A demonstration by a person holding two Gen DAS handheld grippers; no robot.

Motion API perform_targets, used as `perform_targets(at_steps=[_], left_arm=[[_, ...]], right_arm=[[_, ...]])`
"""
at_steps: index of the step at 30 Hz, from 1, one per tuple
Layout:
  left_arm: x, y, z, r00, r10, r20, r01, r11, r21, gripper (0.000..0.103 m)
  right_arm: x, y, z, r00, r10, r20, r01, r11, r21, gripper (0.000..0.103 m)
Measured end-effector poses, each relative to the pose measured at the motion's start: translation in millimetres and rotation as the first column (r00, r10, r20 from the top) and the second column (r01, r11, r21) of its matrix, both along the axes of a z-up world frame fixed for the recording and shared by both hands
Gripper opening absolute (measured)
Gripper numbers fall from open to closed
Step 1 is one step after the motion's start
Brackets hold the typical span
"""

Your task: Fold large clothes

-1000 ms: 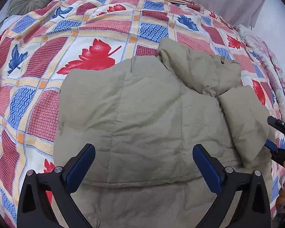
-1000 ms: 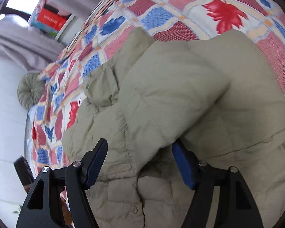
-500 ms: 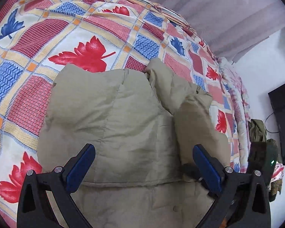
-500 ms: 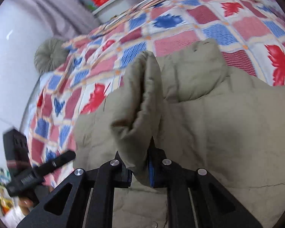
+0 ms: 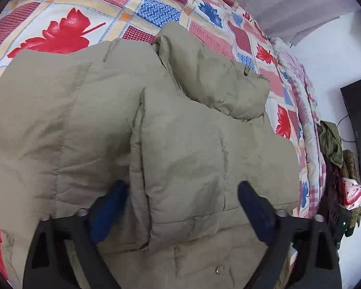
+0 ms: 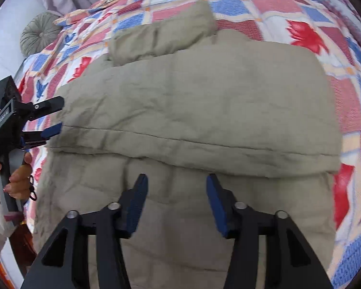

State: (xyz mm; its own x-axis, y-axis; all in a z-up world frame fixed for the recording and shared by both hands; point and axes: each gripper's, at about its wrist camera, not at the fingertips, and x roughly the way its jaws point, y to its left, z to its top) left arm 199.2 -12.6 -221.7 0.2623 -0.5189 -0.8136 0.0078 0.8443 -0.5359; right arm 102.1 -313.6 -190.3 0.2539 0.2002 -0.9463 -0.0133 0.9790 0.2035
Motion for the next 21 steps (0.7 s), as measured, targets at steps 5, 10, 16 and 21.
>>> perform_targets(at_steps=[5,10,16,21], left_arm=[[7.4,-24.1,3.7,1.0,-0.027,-0.006,0.027,1.0,0.001,0.01],[-4.3,-14.5,33.2,0.995,-0.039,0.093,0.035,0.998,0.043,0.01],[0.2,-2.5,-10.9,0.998,-0.06,0.028,0.054,0.982,0.178,0.011],[-0.2,4.6,-0.3,0.998,-0.035,0.056,0.021,0.972,0.234,0.011]], right_arm=[[0.5,-65.4,-11.8,0.988,-0.15,0.024,0.152,0.984,-0.093,0.024],[22.0,-94.5,3.9,0.953,-0.263,0.149,0.29,0.934,-0.209,0.012],[32.2,-94.6,-15.4,0.945,-0.309,0.111,0.324,0.93,-0.171,0.012],[26.5,-94.1,-36.0,0.935,-0.348,0.073,0.355,0.926,-0.13,0.012]])
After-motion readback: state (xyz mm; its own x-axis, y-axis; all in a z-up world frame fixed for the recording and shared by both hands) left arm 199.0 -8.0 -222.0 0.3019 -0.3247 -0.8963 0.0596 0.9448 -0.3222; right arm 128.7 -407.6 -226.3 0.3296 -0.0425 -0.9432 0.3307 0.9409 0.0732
